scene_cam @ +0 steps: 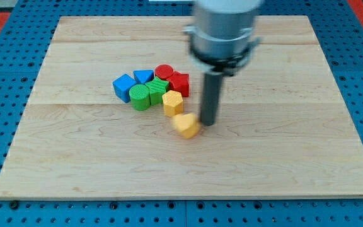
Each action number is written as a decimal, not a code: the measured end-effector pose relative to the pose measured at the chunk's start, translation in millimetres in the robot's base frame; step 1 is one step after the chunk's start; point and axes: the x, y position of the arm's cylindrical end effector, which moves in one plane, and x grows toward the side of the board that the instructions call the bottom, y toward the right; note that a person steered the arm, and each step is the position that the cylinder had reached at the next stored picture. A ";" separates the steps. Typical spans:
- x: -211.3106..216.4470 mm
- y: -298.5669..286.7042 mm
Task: Move the yellow heart to the left side of the board
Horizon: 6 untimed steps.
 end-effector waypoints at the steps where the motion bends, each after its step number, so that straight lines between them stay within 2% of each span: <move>1: 20.6 -62.8; 2: 19.6 -51.8; 3: 41.1 -17.7; 4: 82.0 -65.3; 5: 69.9 -122.5; 6: 7.3 -157.4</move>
